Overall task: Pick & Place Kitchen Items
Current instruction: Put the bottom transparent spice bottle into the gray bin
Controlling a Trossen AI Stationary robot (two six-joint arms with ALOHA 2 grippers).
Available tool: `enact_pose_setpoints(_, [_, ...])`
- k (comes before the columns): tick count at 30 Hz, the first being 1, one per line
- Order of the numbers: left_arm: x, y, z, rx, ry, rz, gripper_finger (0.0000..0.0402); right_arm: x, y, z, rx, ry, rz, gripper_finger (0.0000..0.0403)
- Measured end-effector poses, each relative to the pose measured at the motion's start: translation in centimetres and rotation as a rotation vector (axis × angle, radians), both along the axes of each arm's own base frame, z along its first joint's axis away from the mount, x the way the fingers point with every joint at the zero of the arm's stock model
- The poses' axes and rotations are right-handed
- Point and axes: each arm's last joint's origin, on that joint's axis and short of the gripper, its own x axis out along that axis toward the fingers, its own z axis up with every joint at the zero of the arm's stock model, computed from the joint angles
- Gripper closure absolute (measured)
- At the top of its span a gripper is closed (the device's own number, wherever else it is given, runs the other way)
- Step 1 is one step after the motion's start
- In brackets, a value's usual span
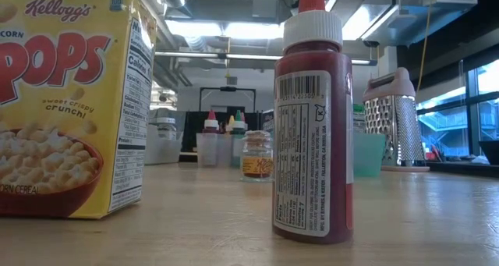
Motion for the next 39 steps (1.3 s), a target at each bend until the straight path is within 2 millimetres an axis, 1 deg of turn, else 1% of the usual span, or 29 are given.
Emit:
enact_pose_setpoints(6, [0.77, 0.75, -0.01, 0.007, 0.024, 0.032, 0.0128, 0.01, -0.02, 0.0, -0.011, -0.001, 0.009, 0.0119])
enact_pose_setpoints(11, [1.05, 0.82, 0.01, 0.035, -0.02, -0.014, 0.0128, 0.0, -0.01, 0.0, -0.012, -0.002, 0.011, 0.0119])
enact_pose_setpoints(17, [0.99, 0.85, 0.01, 0.045, -0.015, -0.051, 0.0128, 0.0, -0.01, 0.0, -0.012, -0.002, 0.011, 0.0119])
enact_pose_setpoints(27, [1.05, 0.89, 0.02, 0.085, -0.023, -0.193, 0.0127, -0.13, 0.25, -0.01, 0.037, 0.012, 0.0, 0.0119])
enact_pose_setpoints(39, [1.08, 0.89, 0.03, 0.094, -0.031, -0.22, 0.0127, -0.13, 0.28, 0.0, 0.043, 0.013, 0.004, 0.0119])
